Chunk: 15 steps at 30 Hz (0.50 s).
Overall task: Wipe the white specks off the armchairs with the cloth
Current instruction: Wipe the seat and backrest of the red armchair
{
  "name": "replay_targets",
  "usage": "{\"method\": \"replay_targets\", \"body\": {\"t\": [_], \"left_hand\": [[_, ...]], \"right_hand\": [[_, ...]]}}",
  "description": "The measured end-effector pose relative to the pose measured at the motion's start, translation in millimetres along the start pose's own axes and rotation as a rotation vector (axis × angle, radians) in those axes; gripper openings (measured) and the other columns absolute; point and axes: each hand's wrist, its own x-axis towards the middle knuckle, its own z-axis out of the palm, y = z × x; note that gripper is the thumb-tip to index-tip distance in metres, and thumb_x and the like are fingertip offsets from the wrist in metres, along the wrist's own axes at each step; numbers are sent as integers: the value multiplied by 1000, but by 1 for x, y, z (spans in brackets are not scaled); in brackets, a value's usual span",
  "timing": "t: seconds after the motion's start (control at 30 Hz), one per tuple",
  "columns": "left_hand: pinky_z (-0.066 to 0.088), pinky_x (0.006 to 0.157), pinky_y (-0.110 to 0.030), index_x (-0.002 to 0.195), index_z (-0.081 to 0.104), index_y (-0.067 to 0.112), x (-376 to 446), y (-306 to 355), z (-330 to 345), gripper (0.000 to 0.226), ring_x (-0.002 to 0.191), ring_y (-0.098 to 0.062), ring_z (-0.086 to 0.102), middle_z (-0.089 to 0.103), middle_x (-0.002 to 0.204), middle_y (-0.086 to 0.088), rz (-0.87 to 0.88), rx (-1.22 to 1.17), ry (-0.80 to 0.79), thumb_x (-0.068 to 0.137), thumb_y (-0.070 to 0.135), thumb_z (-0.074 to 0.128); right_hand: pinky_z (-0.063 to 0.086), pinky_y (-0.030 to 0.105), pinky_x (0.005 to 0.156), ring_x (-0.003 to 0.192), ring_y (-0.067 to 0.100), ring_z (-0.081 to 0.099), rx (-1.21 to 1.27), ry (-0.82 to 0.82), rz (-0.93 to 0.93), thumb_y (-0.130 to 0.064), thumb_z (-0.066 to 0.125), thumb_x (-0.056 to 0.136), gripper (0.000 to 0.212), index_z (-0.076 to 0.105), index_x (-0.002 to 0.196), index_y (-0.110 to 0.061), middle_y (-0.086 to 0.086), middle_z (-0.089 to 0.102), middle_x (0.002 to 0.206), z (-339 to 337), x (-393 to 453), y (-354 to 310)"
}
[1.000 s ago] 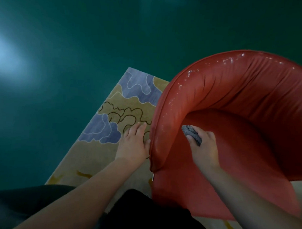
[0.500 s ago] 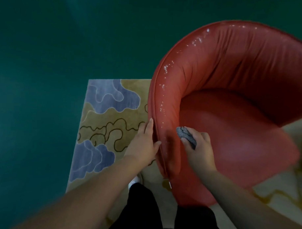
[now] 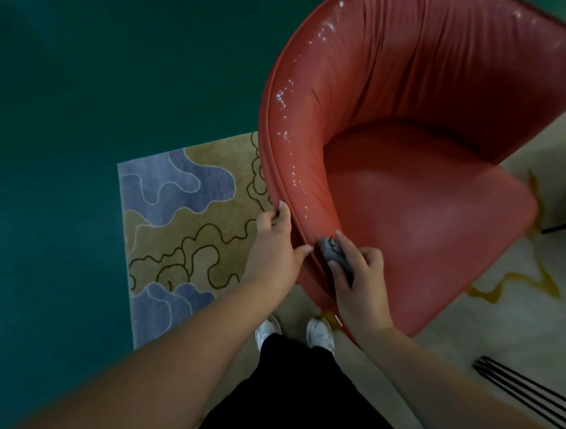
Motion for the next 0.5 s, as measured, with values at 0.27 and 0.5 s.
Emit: {"method": "replay_targets", "body": {"t": [0.27,0.5], "left_hand": [[48,97,-28,153,10,25,2,-9,4,89,100,-8,53,26,143,-1,-3,-122,24,87,28,68],[51,85,-26,150,3,45,14,-15,-10,91,87,-5,62,32,147,2,-50,-236,17,87,34,68]], "right_hand": [[42,26,88,92,16,45,0,33,-169,-20,56,93,45,51,137,-23,4,37,104,20,25,-5],[40,18,93,96,9,43,47,10,-205,-27,48,93,44,51,137,-24,-2,36,106,6,-17,15]]}}
